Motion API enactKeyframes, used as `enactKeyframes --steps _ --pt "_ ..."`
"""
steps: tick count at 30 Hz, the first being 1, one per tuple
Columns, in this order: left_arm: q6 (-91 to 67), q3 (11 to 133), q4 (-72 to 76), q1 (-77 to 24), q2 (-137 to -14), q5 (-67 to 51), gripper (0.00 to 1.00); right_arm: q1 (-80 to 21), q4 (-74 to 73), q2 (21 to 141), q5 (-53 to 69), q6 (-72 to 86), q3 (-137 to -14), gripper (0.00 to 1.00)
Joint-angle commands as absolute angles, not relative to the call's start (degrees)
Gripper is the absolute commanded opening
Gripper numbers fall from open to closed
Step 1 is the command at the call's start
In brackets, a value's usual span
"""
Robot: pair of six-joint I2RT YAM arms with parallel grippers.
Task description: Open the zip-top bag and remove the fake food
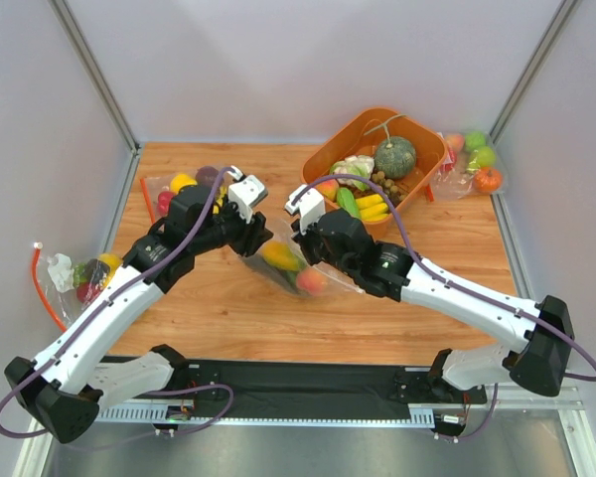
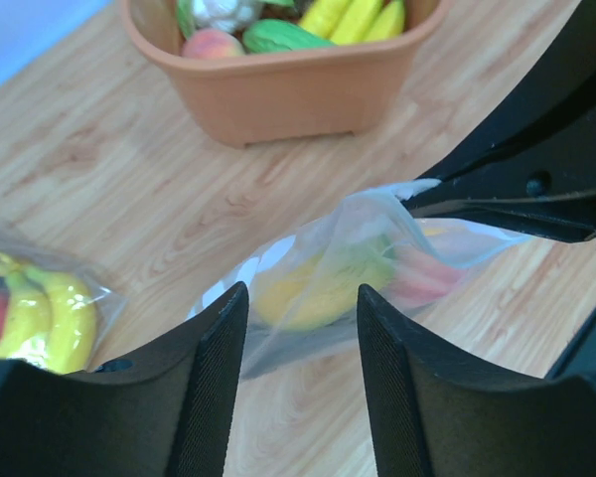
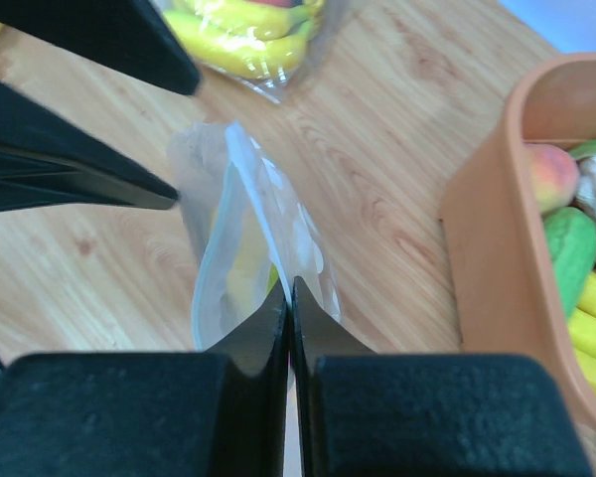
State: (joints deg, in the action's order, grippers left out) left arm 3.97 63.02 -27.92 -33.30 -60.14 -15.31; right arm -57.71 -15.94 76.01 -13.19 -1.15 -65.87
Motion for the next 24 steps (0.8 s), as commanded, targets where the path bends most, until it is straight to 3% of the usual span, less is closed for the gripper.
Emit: enactKeyframes --steps 1,13,24 --pt "2.4 62.9 -24.0 -33.5 -56.7 -9.8 0.56 -57.6 -15.6 76.8 -22.0 1.5 -70.0 0.00" --pt "-7.1 61.9 -18.5 -33.5 -58.8 -22.9 0.66 -57.2 -16.2 79.5 -23.6 4.4 -74.4 0.00" --pt "-15.6 62.1 -15.1 -32.4 -64.1 -25.0 0.70 -57.4 -15.5 78.5 -20.3 6.7 -71.8 0.00"
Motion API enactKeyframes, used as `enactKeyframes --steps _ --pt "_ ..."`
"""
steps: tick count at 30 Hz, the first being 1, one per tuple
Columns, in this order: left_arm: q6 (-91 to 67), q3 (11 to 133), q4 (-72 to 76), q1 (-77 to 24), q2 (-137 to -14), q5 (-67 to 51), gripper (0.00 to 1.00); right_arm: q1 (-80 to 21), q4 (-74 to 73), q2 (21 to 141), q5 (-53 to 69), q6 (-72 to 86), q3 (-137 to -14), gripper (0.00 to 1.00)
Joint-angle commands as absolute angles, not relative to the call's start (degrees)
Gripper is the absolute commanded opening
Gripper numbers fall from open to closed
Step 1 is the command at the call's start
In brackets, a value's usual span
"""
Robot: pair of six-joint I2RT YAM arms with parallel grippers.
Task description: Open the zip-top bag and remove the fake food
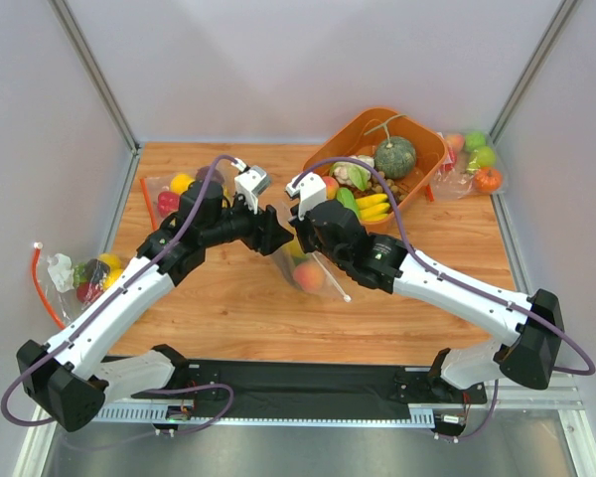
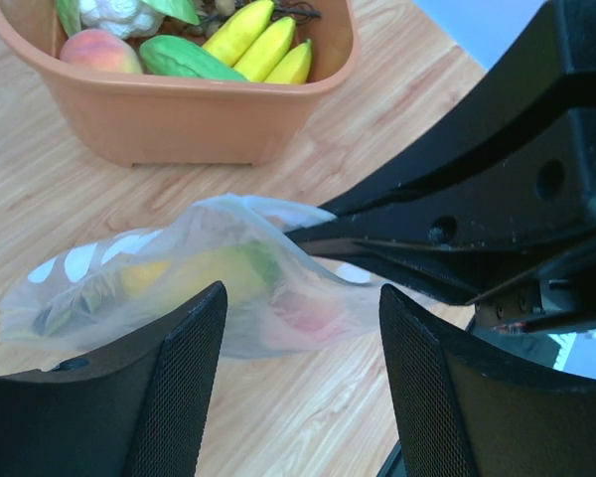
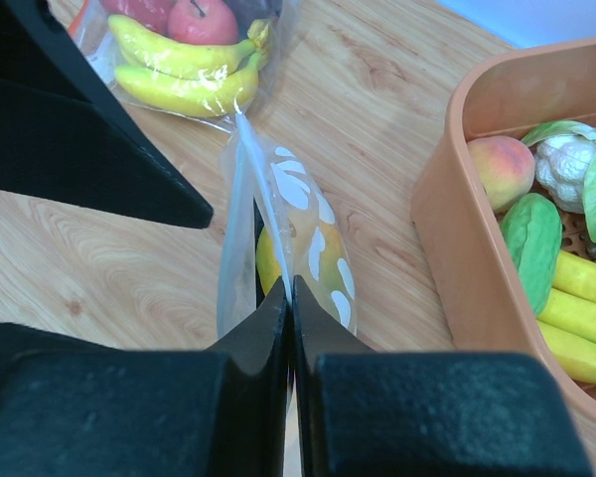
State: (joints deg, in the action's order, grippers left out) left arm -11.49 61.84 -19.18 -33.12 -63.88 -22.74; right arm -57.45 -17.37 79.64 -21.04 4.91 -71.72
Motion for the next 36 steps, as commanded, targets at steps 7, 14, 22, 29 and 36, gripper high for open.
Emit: enactKeyframes --steps 7,14,22,29,36 --pt "-17.9 61.0 -13.2 -30.9 -63.9 -24.8 0.71 -57.6 -14.9 78.2 -18.9 6.9 -70.8 0.00" --pt "-18.7 61.7 -14.3 -30.7 -65.5 -24.3 0.71 -58.1 -13.8 77.5 -18.2 6.8 -70.3 0.00" --pt "-18.2 62.5 -17.2 -30.7 -66.3 -20.8 0.68 -58.4 -13.5 76.4 -18.1 6.9 -70.1 0.00" --pt "-18.6 62.2 -16.9 -30.7 -66.2 -19.7 0.60 -58.5 -13.1 75.8 -17.4 7.1 -69.3 0.00" --pt "-19.9 61.8 -14.2 -30.7 -67.7 -25.5 0.42 -58.6 -12.7 76.6 -17.1 7.6 -69.2 0.00"
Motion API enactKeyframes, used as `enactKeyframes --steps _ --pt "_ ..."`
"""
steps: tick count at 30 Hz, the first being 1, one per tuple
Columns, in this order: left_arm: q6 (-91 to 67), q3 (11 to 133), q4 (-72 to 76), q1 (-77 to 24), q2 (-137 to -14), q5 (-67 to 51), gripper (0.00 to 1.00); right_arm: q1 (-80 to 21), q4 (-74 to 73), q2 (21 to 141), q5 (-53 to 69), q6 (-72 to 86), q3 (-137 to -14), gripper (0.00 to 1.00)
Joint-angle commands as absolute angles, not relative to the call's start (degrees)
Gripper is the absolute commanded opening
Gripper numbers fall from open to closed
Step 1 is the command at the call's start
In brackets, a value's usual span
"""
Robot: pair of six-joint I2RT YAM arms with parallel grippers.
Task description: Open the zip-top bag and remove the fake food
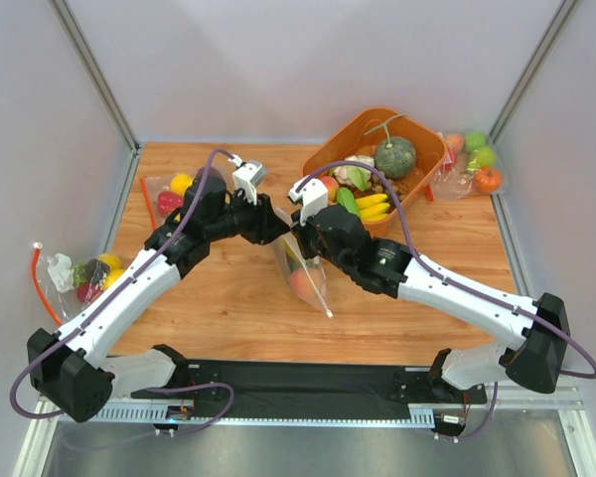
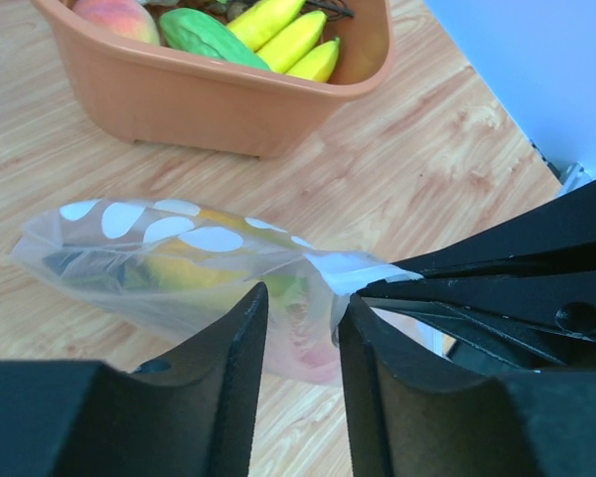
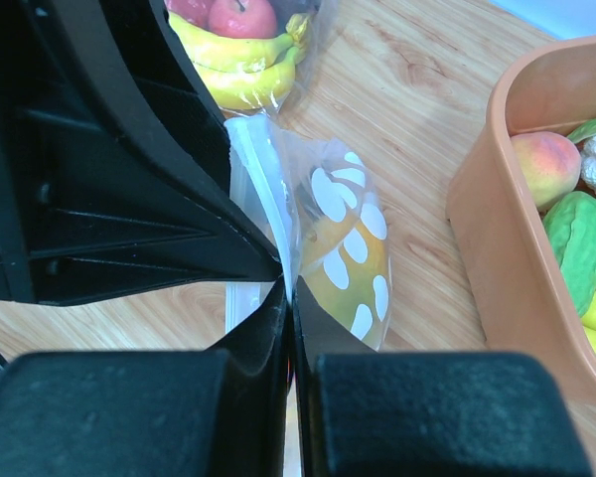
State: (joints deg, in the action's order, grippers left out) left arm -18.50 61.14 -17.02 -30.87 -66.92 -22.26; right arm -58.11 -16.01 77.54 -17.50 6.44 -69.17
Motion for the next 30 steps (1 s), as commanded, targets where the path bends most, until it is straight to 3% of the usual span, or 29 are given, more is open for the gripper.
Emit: enactKeyframes --steps 1,4,7,10,18,30 --pt "-20.6 61.5 -13.3 -30.7 -67.7 -27.1 0.41 -58.6 -12.6 76.8 -17.2 7.6 -69.2 0.00" --pt "-21.4 61.4 -12.1 -30.6 -68.2 -29.3 0.29 -58.6 -12.5 77.0 -17.2 7.7 -69.2 0.00" --pt "-21.1 62.0 -13.2 -30.2 -68.3 -29.6 0.07 -58.6 -12.8 77.2 -18.3 7.5 -69.3 0.00" --pt "-18.8 63.9 -16.8 -29.7 -68.1 -28.9 0.00 -58.6 -14.2 77.0 -21.8 5.7 -69.6 0.00" --pt "-9.4 72.3 -33.2 -28.0 -71.5 -24.8 0.00 -55.3 -16.8 73.3 -27.6 2.6 -68.6 0.00" --pt "-1.1 75.8 -40.5 -27.3 -69.0 -26.4 0.00 -48.2 -20.3 71.3 -27.6 3.1 -67.0 0.00"
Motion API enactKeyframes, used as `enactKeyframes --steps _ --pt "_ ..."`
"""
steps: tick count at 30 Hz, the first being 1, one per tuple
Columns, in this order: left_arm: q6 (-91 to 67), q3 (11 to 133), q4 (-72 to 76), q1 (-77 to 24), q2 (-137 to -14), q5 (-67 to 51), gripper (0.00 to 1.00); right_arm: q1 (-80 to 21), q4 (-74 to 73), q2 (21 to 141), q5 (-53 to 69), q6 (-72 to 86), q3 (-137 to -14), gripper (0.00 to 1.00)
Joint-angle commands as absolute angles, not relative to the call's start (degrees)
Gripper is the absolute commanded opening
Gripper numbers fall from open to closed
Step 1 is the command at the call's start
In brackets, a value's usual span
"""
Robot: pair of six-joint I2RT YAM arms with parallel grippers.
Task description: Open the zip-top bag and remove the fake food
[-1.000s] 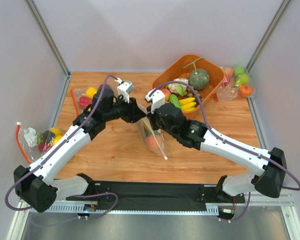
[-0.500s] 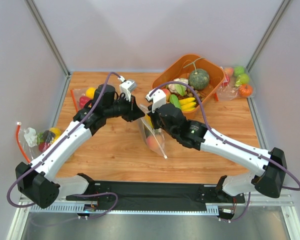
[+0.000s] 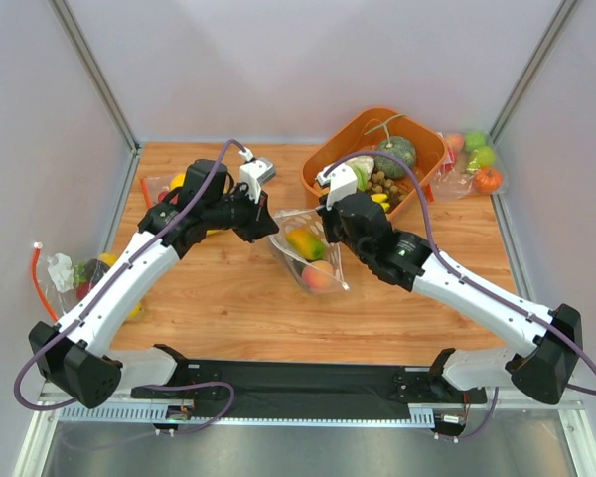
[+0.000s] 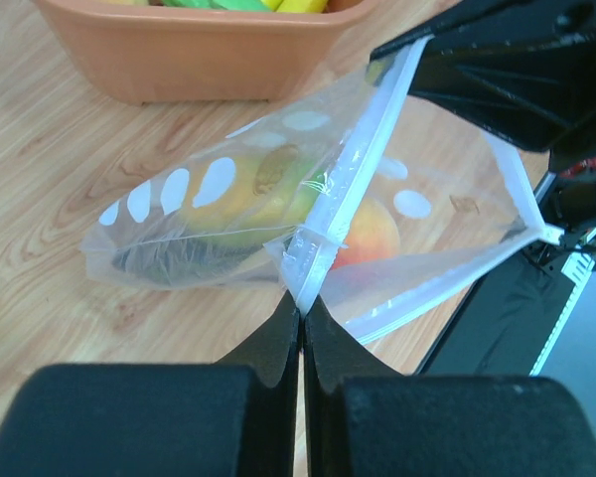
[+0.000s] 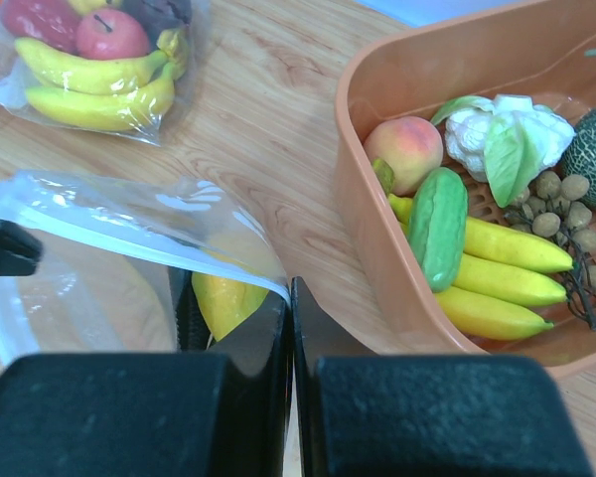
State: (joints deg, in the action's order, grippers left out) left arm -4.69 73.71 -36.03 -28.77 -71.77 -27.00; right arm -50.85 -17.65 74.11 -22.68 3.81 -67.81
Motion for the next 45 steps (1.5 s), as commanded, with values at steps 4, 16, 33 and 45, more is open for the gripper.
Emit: enactKeyframes --steps 4,16,33,45 --pt "-1.2 75.8 -40.4 -27.4 -69.3 -30.1 0.00 -47.3 -21.4 71.7 -27.5 4.1 -66.0 0.00" --pt "-7.8 75.1 -36.7 -27.4 -73.9 -34.8 0.00 -47.3 -23.4 67.2 -5.6 2.7 -68.6 0.27" --pt "-9.3 74.5 -35.3 -27.3 -73.2 -35.9 0.00 -50.4 -18.8 65.3 24.3 10.6 -69.6 0.37" --pt "-9.0 74.3 -35.2 -27.3 -72.8 -36.1 0.00 -50.4 -20.8 74.2 8.6 14.3 -67.7 0.32"
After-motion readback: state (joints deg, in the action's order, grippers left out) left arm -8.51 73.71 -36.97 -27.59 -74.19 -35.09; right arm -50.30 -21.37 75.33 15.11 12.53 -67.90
